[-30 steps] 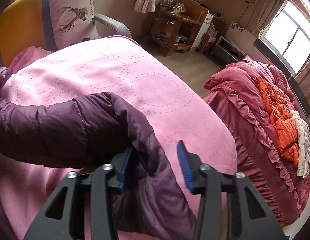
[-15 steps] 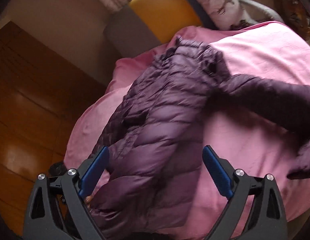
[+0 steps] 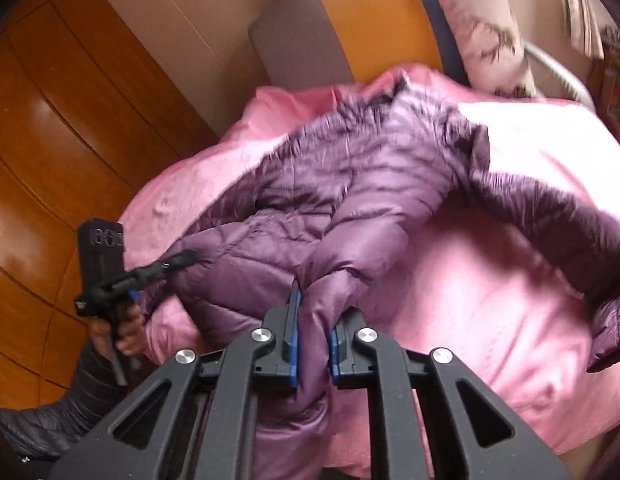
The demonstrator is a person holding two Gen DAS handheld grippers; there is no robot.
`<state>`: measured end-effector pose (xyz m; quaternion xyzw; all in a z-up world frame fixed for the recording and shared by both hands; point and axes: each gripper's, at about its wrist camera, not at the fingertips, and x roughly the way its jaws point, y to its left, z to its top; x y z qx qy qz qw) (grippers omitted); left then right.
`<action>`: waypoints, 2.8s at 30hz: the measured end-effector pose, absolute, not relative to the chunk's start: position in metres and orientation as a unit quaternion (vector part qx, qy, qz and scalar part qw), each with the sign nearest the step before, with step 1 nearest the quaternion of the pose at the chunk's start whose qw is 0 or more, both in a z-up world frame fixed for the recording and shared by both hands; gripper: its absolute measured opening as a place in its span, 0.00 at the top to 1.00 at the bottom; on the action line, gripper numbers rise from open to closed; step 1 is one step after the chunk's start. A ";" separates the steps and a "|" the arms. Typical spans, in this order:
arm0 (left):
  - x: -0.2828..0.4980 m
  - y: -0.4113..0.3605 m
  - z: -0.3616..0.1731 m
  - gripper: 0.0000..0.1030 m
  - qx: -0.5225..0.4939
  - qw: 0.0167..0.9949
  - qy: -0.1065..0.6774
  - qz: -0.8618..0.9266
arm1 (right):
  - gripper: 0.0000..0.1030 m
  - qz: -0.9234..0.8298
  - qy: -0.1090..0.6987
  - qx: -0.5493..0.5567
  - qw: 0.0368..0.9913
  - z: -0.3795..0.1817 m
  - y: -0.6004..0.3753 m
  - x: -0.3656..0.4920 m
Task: Fold large clothes
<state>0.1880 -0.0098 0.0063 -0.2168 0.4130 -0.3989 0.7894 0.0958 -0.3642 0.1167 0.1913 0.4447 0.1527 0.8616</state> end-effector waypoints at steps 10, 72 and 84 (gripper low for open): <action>0.148 0.087 0.062 0.96 -0.226 0.796 0.431 -0.360 | 0.91 0.109 0.523 0.173 0.827 0.046 -0.385 0.035; 0.170 0.270 -0.029 0.91 -0.140 0.877 0.408 0.213 | 0.26 0.114 0.426 0.005 0.898 0.015 -0.202 0.177; 0.231 0.314 -0.076 0.91 -0.068 0.841 0.441 0.306 | 0.21 0.113 0.445 -0.054 0.887 -0.035 -0.161 0.199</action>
